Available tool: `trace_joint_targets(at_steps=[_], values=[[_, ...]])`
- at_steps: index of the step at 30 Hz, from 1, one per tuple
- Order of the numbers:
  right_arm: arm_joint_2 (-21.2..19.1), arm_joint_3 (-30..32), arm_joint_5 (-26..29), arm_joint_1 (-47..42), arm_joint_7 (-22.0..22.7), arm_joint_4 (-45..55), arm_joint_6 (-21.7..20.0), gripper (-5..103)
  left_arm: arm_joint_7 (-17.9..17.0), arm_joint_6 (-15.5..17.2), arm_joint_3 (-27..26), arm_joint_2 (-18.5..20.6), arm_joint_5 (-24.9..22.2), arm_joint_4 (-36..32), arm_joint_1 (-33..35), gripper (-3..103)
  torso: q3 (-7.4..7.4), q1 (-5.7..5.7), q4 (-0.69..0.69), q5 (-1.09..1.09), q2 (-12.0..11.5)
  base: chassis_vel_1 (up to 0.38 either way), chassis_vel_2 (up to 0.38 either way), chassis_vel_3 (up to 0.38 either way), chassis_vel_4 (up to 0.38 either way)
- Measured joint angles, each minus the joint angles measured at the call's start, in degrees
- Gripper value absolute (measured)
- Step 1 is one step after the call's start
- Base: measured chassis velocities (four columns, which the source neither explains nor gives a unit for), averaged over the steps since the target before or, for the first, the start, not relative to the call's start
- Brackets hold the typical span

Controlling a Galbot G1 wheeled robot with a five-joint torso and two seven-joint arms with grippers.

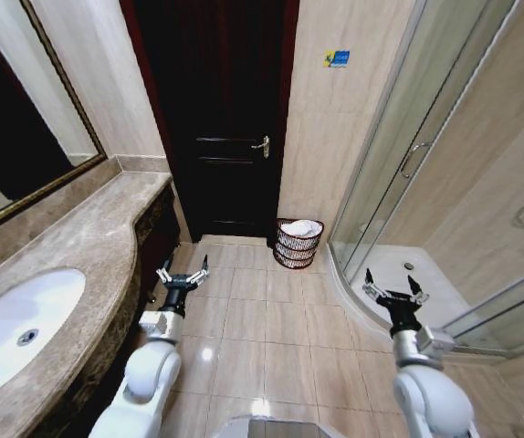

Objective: Discard the used towel into the hamper.

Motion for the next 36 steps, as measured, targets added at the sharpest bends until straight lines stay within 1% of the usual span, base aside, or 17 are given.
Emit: trace_joint_targets(at_steps=[2,3,6,8,14,36], values=[[1.7,-1.3,-2.0,-0.7,0.1,1.3,0.0,100,1.0,0.1,-0.1,-0.5,0.1,0.0,0.4,100,0.0,0.0,0.01,-0.01,0.0,0.0,0.0,0.0,0.0],[1.7,-1.3,-2.0,-0.7,0.1,1.3,0.0,100,1.0,0.1,-0.1,-0.5,0.1,0.0,0.4,100,0.0,0.0,0.01,-0.01,0.0,0.0,0.0,0.0,0.0],[4.6,-2.8,-5.6,-2.7,-0.9,4.0,0.0,100,1.8,0.1,-0.1,-1.1,0.2,0.0,0.8,100,-0.01,-0.02,-0.01,-0.01,0.0,0.0,0.0,0.0,0.0],[5.0,-3.2,-6.2,-3.0,-1.0,4.7,0.0,100,1.7,0.1,-0.1,-1.4,0.4,0.1,0.7,100,-0.01,-0.02,0.0,-0.01,0.0,0.0,0.0,0.0,0.0],[4.9,-3.2,-7.4,-2.9,-0.8,5.3,-0.5,100,1.2,0.3,-0.1,-1.7,1.1,0.2,0.4,100,-0.01,-0.01,0.0,0.0,0.0,0.0,0.0,0.0,0.0],[4.8,-3.1,-7.4,-2.9,-0.7,5.4,-0.6,100,1.1,0.2,-0.1,-1.7,1.1,0.2,0.4,100,-0.01,-0.01,0.0,0.0,0.0,0.0,0.0,0.0,0.0]])
